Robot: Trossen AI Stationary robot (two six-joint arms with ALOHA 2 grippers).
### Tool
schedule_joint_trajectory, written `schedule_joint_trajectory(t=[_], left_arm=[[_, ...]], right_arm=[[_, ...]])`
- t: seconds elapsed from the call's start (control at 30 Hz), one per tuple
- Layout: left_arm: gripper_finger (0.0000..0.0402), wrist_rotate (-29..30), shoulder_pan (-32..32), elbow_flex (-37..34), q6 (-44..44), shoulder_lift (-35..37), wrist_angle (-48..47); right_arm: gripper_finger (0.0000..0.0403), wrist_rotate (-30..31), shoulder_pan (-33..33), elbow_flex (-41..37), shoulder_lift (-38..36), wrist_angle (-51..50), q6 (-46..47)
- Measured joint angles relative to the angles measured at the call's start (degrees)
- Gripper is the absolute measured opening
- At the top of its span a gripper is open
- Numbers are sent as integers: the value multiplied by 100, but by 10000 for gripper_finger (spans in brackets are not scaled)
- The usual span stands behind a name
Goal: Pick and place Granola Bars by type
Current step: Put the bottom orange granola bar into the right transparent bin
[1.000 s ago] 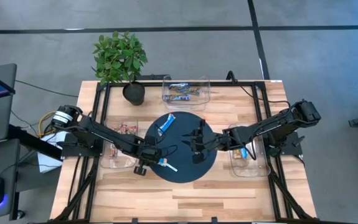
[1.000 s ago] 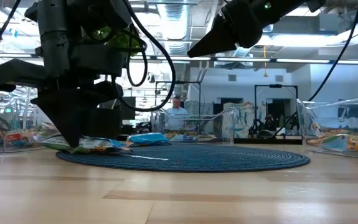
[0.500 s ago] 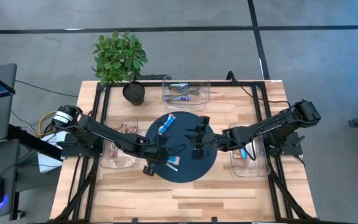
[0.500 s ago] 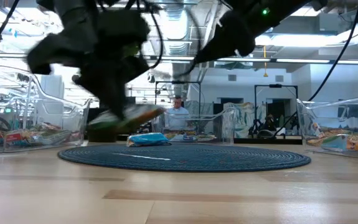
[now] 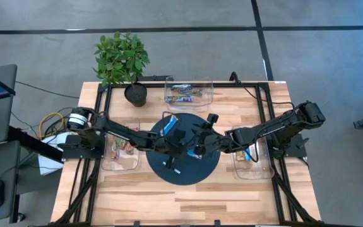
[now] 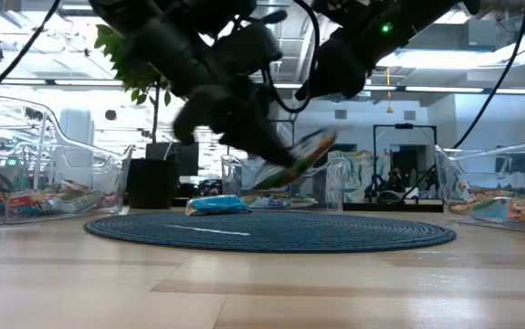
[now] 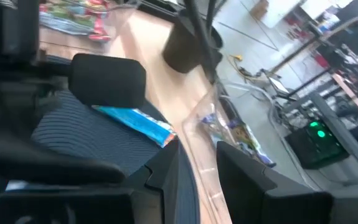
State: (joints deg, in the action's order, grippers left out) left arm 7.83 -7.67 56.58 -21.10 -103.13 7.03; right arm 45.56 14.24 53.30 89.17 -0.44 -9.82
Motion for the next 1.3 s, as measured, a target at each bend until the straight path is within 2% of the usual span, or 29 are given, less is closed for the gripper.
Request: schedule_joint_trajectory(t=[0.17,0.3,0.43,0.63,0.8,0.97,1.13,1.2,1.3], left_arm=[[4,-451,188,0,-45,-22,704],[28,-899,228,0,44,-22,769],[87,-933,188,0,55,-22,765],[192,-556,156,2,270,-21,765],[244,-367,106,2,327,252,56],[259,234,-104,11,498,967,-1359],[255,715,-386,-186,966,1795,-2578],[254,841,-534,-371,1144,2142,-2773],[252,978,-765,-790,1301,2726,-2735]], right_arm=[[102,170,-9,0,0,-62,98],[102,170,-2,0,0,-84,105],[102,264,0,2,0,-85,130],[102,282,-2,7,0,-84,144],[102,135,9,11,0,-260,454],[102,-757,75,11,1,-592,749],[102,-2292,232,11,2,-591,824],[102,-2854,319,11,14,-576,968],[102,-3287,485,-59,15,-523,1402]])
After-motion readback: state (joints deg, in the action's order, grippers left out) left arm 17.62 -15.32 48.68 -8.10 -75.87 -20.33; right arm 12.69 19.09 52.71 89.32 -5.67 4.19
